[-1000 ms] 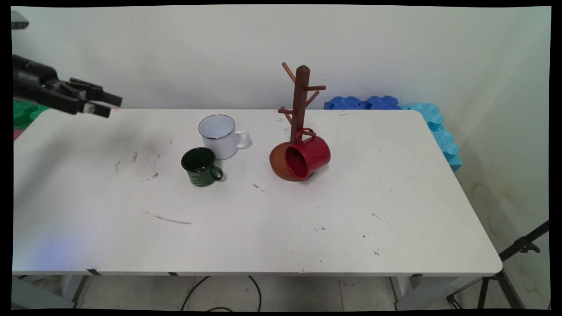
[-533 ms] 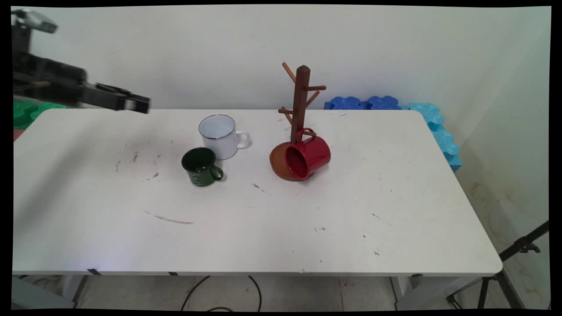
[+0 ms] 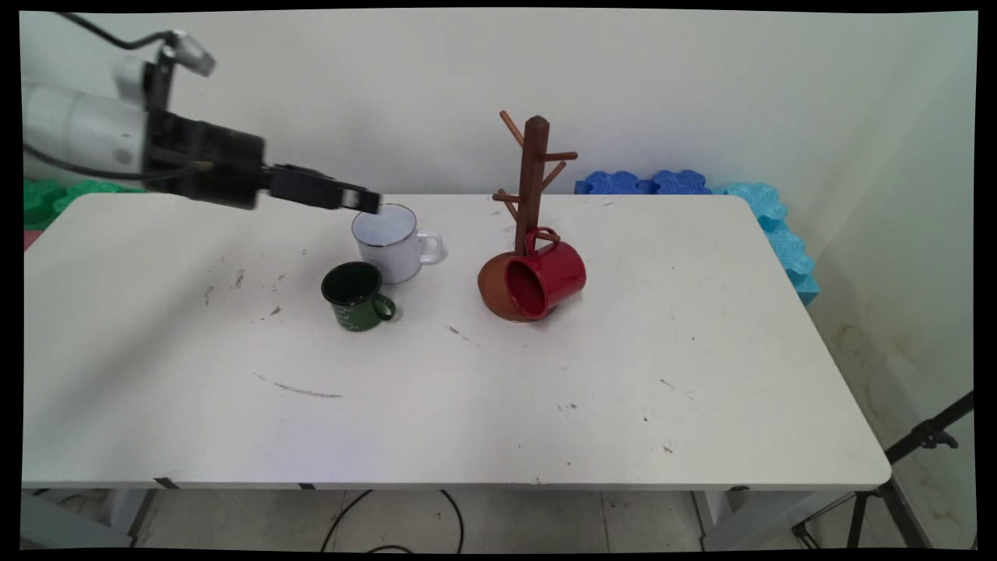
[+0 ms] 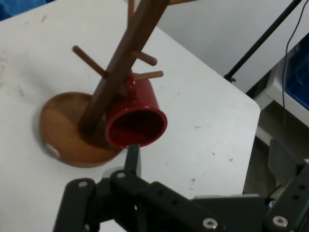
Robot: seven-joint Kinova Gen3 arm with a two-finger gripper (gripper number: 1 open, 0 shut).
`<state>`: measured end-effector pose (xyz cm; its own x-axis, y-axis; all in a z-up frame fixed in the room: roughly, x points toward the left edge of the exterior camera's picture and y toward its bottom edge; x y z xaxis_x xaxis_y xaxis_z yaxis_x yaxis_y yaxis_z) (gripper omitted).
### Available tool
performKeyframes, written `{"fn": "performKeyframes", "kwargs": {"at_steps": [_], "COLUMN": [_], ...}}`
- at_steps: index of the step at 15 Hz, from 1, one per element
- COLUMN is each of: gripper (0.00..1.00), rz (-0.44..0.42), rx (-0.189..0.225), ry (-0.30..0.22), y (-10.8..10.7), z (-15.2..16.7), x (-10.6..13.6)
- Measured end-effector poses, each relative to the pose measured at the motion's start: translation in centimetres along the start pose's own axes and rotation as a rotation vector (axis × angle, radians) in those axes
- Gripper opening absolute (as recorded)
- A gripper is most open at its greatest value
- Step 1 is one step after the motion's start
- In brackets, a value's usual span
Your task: Pick up the red mug from the rack
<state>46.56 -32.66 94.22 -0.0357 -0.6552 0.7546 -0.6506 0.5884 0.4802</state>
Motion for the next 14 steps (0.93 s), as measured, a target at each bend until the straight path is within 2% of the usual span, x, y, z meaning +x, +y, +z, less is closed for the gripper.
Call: {"fn": "performKeyframes", "kwargs": {"at_steps": [5,14], "gripper": [1.00,1.00], "rz": [0.003,0.017], "rx": [0.007,0.042], "ry": [-0.012,-0.057], "y": [1.7,2.8], "z": [5.3,13.2], "x": [0.1,-1.6]}}
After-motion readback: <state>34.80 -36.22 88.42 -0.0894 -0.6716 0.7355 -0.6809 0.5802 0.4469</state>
